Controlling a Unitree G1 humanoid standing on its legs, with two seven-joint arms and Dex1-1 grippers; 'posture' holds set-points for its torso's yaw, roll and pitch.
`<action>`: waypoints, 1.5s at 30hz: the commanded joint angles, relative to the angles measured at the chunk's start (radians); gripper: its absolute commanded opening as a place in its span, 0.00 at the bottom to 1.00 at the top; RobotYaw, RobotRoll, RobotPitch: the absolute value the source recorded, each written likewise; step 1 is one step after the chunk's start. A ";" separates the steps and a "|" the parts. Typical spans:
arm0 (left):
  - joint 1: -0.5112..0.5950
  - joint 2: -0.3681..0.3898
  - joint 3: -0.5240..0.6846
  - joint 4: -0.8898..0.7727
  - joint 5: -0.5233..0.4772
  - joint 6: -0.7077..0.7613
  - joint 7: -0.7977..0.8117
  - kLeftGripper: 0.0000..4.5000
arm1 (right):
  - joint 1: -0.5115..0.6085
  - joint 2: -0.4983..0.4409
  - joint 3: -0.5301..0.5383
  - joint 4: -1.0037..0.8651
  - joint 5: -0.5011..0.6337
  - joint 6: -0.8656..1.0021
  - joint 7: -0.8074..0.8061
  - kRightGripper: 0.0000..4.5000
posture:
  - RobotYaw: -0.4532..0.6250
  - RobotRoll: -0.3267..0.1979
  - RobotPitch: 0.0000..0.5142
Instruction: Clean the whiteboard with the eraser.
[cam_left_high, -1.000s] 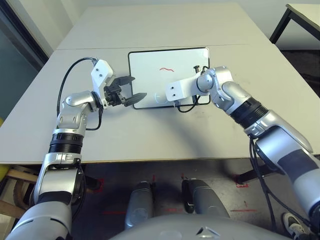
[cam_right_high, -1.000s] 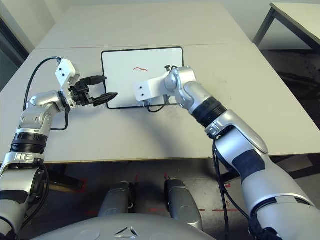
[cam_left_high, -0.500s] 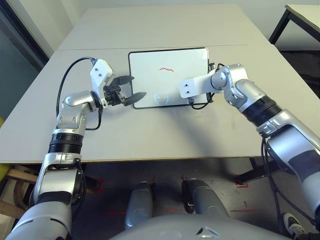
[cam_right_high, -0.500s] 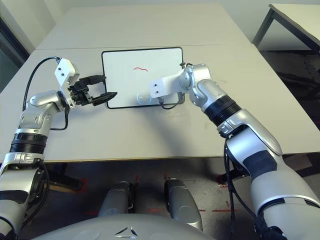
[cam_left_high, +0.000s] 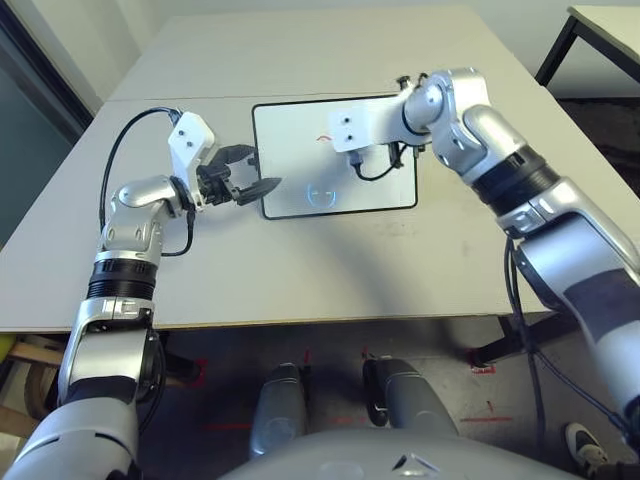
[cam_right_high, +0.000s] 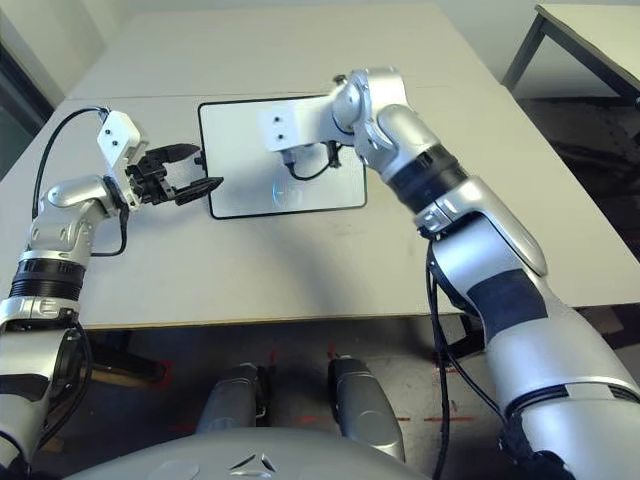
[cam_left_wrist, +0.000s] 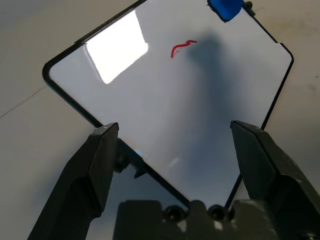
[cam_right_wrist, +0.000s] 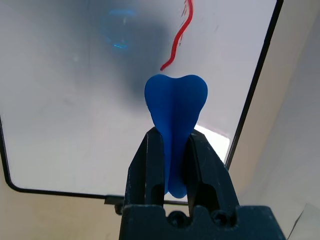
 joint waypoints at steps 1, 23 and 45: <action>-0.014 0.013 0.010 0.025 0.018 -0.020 0.007 1.00 | -0.041 0.035 0.006 0.109 0.001 -0.034 -0.038 0.08 | 0.35 0.62 0.12; 0.029 0.021 0.034 -0.011 0.012 -0.029 0.047 1.00 | -0.179 0.211 -0.004 0.544 0.024 -0.151 -0.225 0.08 | 0.41 0.62 0.12; 0.076 0.007 0.037 -0.077 -0.001 0.001 0.073 1.00 | -0.207 0.309 -0.047 0.637 0.057 -0.157 -0.389 0.08 | 0.44 0.62 0.14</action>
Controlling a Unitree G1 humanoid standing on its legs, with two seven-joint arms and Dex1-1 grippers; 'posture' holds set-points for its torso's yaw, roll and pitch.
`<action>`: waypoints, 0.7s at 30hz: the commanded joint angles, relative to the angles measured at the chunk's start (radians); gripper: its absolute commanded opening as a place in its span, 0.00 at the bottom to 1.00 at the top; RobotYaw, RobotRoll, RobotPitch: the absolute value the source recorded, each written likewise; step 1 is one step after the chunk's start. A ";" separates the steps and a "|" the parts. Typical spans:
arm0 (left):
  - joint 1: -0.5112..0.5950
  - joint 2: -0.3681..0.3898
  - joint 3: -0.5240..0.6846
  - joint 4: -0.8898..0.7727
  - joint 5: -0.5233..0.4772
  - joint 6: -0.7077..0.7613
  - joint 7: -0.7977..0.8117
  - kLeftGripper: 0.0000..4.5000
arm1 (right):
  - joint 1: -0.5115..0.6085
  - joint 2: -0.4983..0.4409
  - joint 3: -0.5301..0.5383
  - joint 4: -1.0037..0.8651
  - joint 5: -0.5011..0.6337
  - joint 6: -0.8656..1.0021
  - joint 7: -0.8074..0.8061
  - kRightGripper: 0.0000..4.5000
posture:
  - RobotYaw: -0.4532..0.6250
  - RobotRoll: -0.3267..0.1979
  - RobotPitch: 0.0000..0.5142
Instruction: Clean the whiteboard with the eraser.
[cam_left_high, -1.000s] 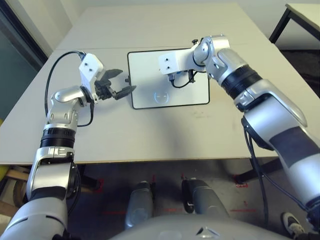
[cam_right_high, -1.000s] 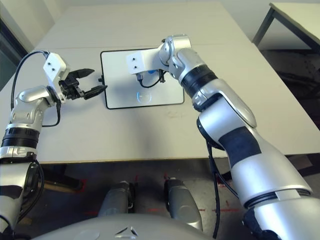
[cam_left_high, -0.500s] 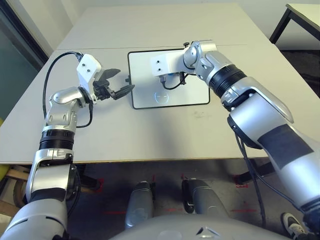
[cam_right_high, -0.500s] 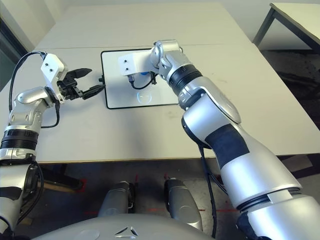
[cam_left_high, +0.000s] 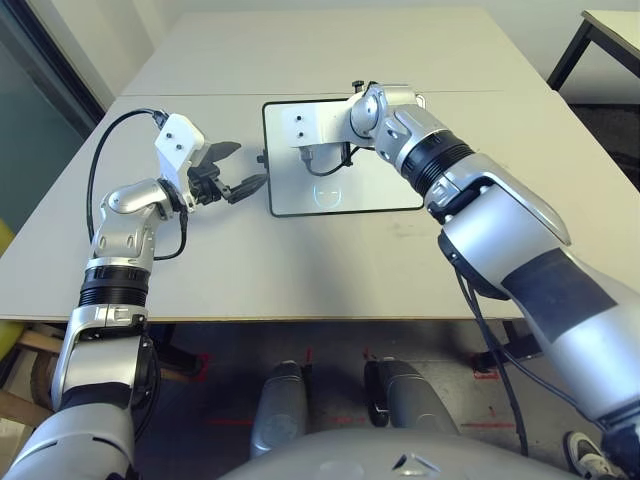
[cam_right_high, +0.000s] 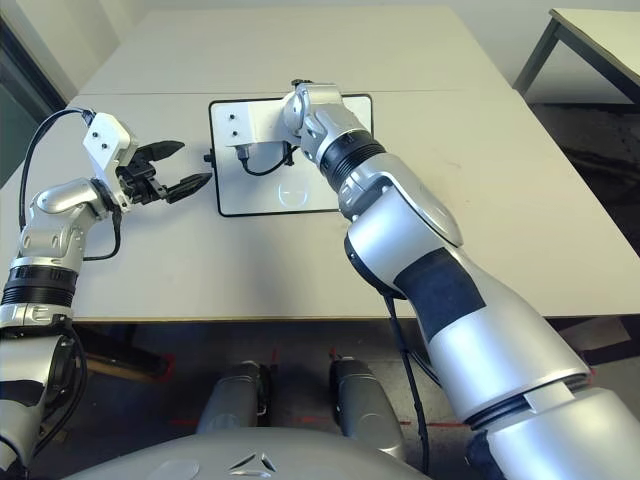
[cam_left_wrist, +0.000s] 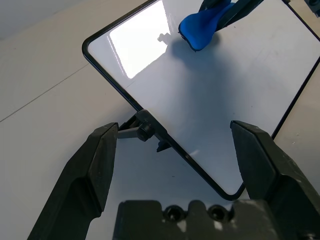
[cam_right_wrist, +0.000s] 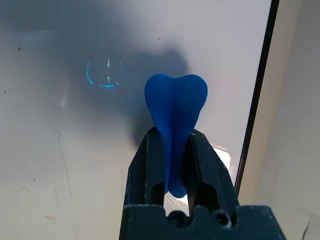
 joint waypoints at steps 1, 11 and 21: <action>0.016 -0.007 0.008 -0.021 -0.006 0.011 0.004 1.00 | -0.008 0.002 0.001 0.015 -0.006 0.000 -0.023 0.08 | 0.44 0.62 0.14; 0.020 -0.008 0.006 -0.034 -0.010 0.016 0.005 1.00 | 0.005 -0.031 0.048 0.036 -0.056 0.006 -0.050 0.08 | 0.44 0.62 0.14; 0.015 -0.014 0.003 -0.033 -0.008 0.014 0.003 1.00 | 0.041 -0.090 0.094 0.040 -0.097 -0.013 -0.020 0.08 | 0.44 0.62 0.13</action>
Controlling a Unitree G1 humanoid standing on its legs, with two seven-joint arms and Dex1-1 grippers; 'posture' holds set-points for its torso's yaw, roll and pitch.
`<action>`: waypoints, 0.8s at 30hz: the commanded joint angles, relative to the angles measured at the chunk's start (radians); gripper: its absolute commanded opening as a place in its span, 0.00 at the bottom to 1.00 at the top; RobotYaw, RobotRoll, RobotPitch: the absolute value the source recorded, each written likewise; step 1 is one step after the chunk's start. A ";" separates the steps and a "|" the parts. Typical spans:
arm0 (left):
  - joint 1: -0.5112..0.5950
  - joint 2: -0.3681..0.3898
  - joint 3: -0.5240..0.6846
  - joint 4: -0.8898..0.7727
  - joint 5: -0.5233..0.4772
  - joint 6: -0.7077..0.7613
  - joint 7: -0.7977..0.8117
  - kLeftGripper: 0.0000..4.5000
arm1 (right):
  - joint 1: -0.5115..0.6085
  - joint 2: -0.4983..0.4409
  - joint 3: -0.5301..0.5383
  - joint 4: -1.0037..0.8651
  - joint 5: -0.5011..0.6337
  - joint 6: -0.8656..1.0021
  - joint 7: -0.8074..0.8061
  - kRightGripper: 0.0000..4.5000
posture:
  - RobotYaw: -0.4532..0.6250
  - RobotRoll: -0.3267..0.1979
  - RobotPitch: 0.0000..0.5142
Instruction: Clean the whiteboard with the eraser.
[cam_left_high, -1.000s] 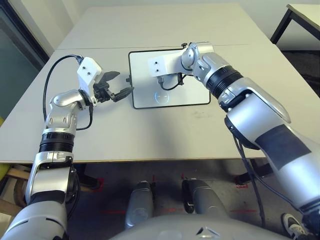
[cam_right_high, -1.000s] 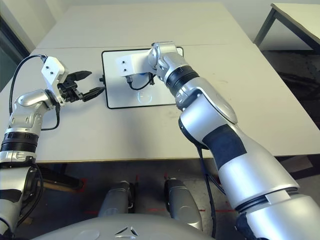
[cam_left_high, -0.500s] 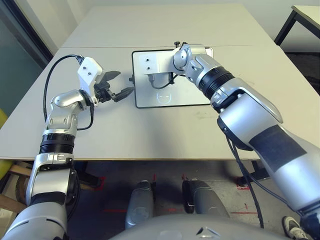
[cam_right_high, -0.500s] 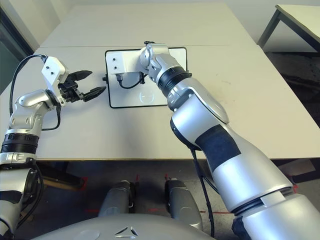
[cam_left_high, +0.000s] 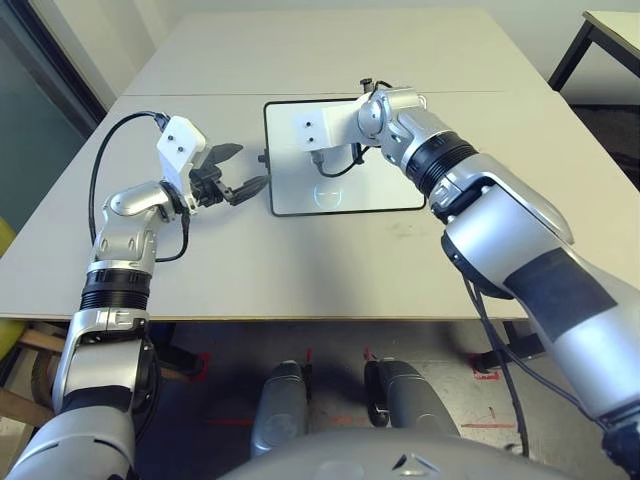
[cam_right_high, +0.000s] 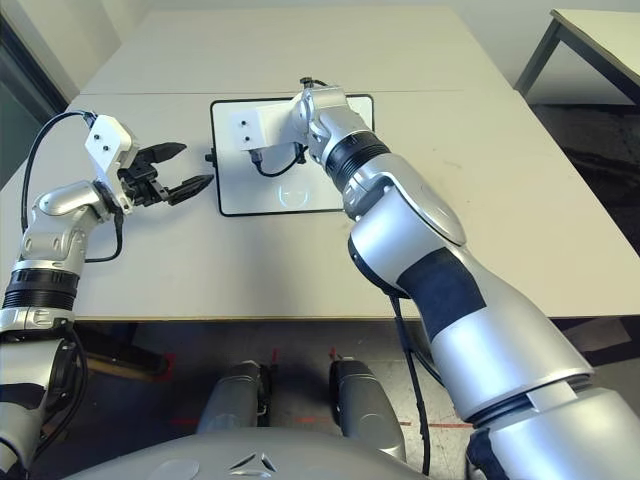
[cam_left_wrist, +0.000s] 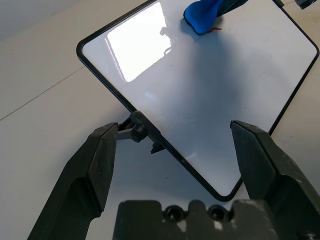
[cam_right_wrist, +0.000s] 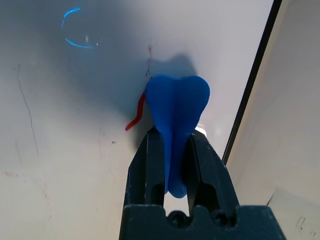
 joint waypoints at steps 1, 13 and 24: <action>0.000 -0.004 0.004 -0.009 -0.001 0.005 -0.001 1.00 | 0.035 -0.036 0.020 0.017 -0.024 -0.002 0.025 0.08 | 0.43 0.62 0.14; -0.007 -0.008 0.002 -0.002 0.002 0.003 0.000 1.00 | 0.054 -0.047 0.013 0.008 -0.008 -0.005 0.044 0.08 | 0.43 0.62 0.13; 0.008 -0.004 0.008 -0.017 0.000 0.010 0.003 1.00 | 0.035 0.022 -0.024 0.008 0.012 0.000 0.023 0.08 | 0.45 0.62 0.14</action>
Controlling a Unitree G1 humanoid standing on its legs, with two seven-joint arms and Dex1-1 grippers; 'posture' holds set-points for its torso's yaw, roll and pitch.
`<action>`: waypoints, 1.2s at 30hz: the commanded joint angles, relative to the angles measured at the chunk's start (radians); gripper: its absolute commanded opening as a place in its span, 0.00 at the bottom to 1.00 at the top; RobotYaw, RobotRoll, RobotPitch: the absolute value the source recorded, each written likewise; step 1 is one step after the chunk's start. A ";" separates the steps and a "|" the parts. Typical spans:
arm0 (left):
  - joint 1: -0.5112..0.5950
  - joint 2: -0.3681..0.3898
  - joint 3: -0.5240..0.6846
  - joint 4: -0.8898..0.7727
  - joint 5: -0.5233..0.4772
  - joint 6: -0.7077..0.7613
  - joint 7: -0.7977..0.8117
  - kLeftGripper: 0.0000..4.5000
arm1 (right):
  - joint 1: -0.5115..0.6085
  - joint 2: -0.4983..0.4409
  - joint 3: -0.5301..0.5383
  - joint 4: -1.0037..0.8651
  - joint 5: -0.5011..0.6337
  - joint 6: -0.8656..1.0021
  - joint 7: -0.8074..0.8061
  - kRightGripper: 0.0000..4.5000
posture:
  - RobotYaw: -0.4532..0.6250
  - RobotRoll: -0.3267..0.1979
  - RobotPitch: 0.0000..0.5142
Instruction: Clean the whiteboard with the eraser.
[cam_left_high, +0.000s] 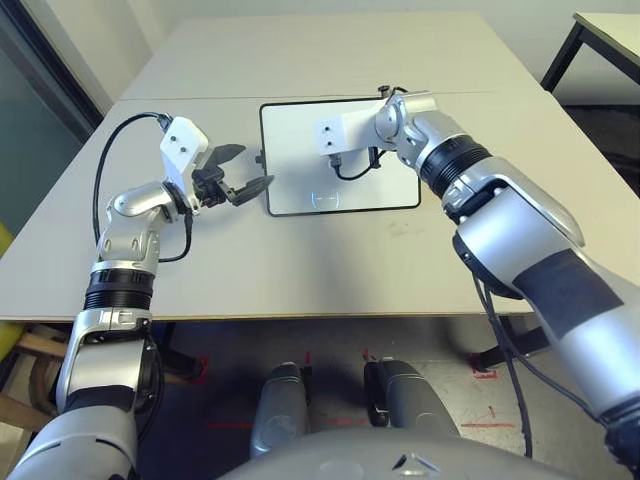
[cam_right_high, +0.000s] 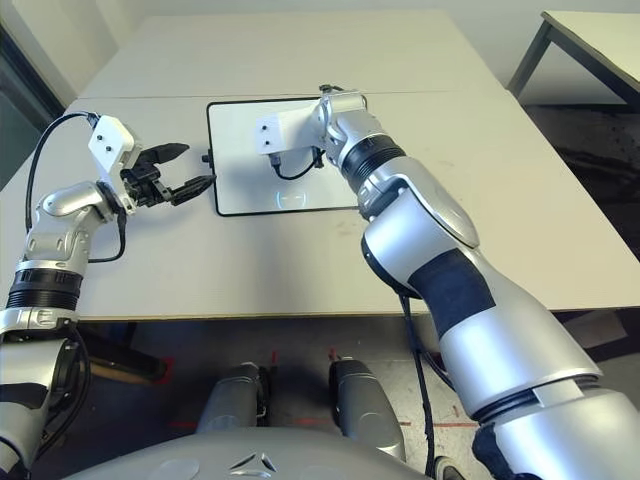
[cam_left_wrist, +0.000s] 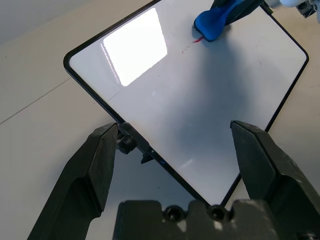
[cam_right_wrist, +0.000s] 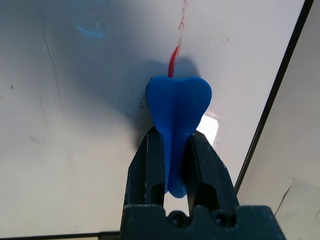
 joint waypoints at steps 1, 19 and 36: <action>0.010 0.004 0.008 -0.020 -0.001 0.011 0.004 1.00 | 0.004 0.024 -0.009 0.012 0.009 0.001 -0.006 0.08 | 0.45 0.62 0.14; 0.025 -0.001 0.008 -0.046 -0.005 0.025 0.010 1.00 | -0.003 0.032 -0.011 0.041 0.008 0.004 -0.032 0.08 | 0.45 0.62 0.14; -0.002 -0.011 0.000 -0.010 0.003 0.010 0.005 1.00 | 0.051 -0.086 0.065 0.039 -0.047 -0.010 0.060 0.08 | 0.43 0.62 0.13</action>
